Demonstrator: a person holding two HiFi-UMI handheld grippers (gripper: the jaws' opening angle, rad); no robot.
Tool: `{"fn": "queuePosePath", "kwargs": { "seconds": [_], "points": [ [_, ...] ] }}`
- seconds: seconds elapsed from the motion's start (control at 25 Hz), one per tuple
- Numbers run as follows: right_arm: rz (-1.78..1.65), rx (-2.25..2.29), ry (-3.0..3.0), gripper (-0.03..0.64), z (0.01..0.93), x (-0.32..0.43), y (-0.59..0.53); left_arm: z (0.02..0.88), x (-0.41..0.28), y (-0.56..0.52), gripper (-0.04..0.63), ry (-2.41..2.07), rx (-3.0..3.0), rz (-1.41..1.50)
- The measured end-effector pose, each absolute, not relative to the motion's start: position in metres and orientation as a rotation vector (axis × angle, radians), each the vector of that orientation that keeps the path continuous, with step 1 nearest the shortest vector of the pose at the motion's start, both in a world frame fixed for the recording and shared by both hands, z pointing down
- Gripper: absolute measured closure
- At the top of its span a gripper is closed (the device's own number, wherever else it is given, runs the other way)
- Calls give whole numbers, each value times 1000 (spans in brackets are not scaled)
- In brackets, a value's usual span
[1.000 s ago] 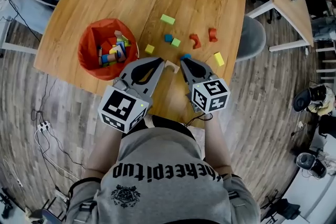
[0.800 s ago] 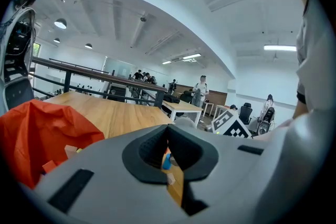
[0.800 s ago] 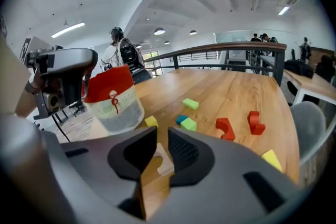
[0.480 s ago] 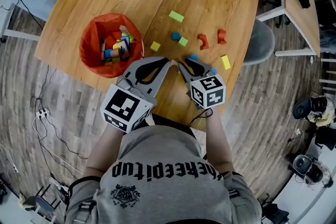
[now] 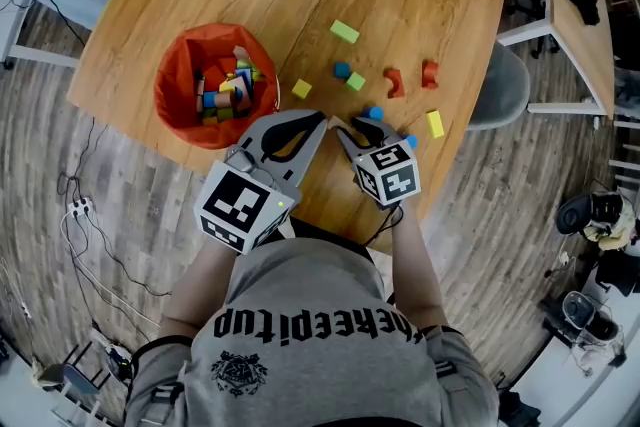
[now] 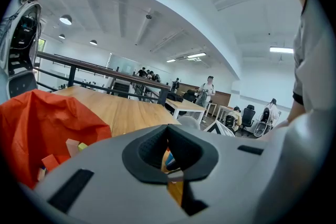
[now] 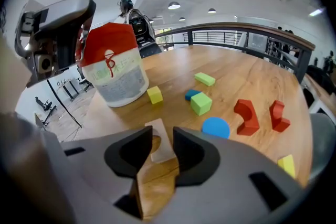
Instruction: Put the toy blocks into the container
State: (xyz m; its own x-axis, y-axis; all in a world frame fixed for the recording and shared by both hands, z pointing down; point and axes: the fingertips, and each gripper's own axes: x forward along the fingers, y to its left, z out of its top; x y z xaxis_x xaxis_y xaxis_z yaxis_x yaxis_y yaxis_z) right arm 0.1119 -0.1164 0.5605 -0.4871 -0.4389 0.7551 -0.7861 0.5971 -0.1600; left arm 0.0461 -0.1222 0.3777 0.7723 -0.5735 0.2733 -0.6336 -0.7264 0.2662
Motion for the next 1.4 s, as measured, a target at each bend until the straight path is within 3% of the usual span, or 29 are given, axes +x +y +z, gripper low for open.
{"fn": "queuePosePath", "kwargs": {
  "seconds": [0.48,1.4],
  "points": [
    [667,997,-2096,546,567,115,-117,376,46,-123,580,-922,2626,245],
    [653,1217,-2268,554,487,107,-111,361,44,-103,580,-875,2694,226]
  ]
}}
